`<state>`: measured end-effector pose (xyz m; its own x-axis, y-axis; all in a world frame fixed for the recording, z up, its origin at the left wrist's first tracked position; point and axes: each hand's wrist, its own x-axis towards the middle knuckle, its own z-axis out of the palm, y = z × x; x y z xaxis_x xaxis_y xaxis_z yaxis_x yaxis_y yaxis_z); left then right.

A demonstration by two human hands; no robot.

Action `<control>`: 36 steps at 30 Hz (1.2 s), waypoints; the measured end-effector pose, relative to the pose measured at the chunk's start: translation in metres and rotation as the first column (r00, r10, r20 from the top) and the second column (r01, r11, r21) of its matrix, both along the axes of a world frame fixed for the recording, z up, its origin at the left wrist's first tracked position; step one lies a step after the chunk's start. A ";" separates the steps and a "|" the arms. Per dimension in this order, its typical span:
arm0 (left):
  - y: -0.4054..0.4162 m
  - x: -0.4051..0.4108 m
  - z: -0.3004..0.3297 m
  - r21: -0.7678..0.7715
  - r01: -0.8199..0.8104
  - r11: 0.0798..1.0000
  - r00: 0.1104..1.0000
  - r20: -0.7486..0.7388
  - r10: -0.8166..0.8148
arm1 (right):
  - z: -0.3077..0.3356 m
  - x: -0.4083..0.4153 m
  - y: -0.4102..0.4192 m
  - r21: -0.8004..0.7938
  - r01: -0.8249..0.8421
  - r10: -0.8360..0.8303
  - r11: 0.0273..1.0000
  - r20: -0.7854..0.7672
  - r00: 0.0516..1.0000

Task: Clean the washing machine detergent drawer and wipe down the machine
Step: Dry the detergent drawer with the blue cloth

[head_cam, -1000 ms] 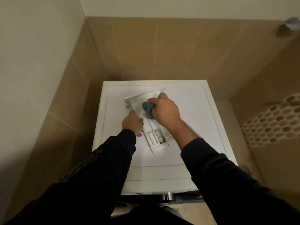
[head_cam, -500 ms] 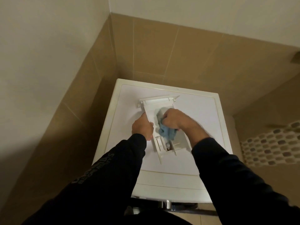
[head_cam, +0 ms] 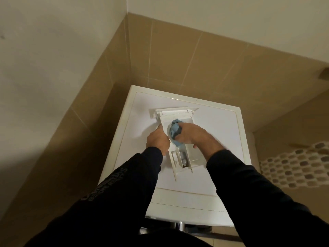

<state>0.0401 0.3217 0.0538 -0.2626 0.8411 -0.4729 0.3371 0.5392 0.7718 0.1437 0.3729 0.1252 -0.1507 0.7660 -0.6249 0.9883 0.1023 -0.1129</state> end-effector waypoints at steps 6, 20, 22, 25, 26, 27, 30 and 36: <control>0.003 -0.002 -0.002 -0.070 0.084 0.994 0.995 -0.048 -0.087 | 0.023 -0.008 0.015 -0.224 0.100 -0.107 0.970 -0.022 0.994; 0.000 0.004 0.000 0.031 -0.092 0.995 0.996 -0.006 0.093 | 0.043 -0.013 0.018 -0.298 -0.040 0.069 0.954 0.087 0.994; -0.001 0.006 0.000 0.048 -0.114 0.992 0.993 -0.010 0.114 | 0.039 -0.011 0.014 -0.320 -0.041 0.084 0.947 0.121 0.989; 0.000 0.008 0.001 0.058 -0.114 0.992 0.992 -0.038 0.116 | 0.029 -0.006 0.006 -0.365 -0.020 0.095 0.931 0.190 0.977; 0.000 0.008 0.001 0.055 -0.114 0.992 0.992 -0.049 0.117 | 0.025 -0.004 0.003 -0.379 -0.013 0.099 0.925 0.210 0.973; 0.000 0.008 0.001 0.047 -0.114 0.992 0.991 -0.059 0.117 | 0.022 -0.003 -0.001 -0.388 -0.011 0.105 0.921 0.222 0.969; 0.000 0.008 0.001 0.029 -0.116 0.993 0.989 -0.092 0.119 | 0.017 0.000 -0.009 -0.390 -0.052 0.153 0.919 0.232 0.961; 0.001 0.006 0.000 0.030 -0.113 0.993 0.991 -0.071 0.114 | 0.006 0.012 -0.028 -0.207 -0.219 0.257 0.953 0.176 0.950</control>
<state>0.0464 0.3222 0.0535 -0.3901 0.8154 -0.4278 0.3306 0.5576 0.7614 0.1552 0.3450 0.1312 -0.1732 0.5926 -0.7866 0.9418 0.3332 0.0437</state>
